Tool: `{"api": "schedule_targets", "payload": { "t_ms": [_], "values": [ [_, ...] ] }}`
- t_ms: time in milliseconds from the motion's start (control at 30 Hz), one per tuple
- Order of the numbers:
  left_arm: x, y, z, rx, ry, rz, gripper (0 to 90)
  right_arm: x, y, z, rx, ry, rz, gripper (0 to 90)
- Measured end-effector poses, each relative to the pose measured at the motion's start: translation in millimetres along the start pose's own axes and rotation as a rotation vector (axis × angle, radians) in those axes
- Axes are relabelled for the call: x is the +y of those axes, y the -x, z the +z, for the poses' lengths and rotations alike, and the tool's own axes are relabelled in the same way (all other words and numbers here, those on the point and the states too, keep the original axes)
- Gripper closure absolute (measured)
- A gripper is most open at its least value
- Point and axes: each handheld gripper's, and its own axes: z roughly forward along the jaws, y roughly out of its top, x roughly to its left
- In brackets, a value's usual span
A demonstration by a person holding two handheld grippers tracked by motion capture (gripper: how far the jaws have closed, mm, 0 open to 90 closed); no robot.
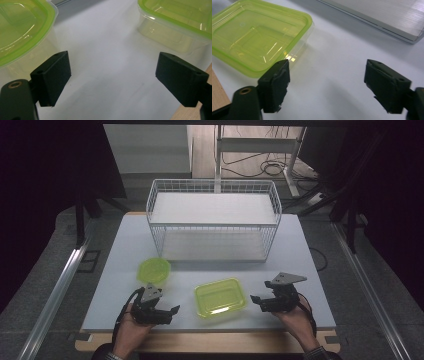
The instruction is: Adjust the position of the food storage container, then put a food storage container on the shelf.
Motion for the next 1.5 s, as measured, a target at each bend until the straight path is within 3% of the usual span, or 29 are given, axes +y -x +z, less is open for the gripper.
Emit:
{"api": "schedule_targets", "payload": {
  "t_ms": [333,600,800,1300,1500],
  "values": [
    [-0.4,-0.3,-0.4,0.003,0.004,0.007,12.0,-3.4,3.1,4.3,0.018,-0.004,0.023,11.9],
    [-0.8,-0.2,0.2,0.004,0.012,0.018,11.6,-1.7,2.1,3.7,0.027,0.032,0.006,7.4],
    [-1.1,0.9,1.5,0.009,0.002,0.034,11.6,2.0,0.4,2.0,0.03,0.018,-0.009,7.7],
    [-1.5,0.3,3.2,0.003,-0.002,0.039,11.5,12.0,-9.1,7.3,0.072,0.004,0.076,5.6],
    [-1.0,0.7,2.0,0.017,0.008,0.044,11.9,19.0,-10.0,7.9,0.114,-0.012,0.121,15.1]
  ]
}}
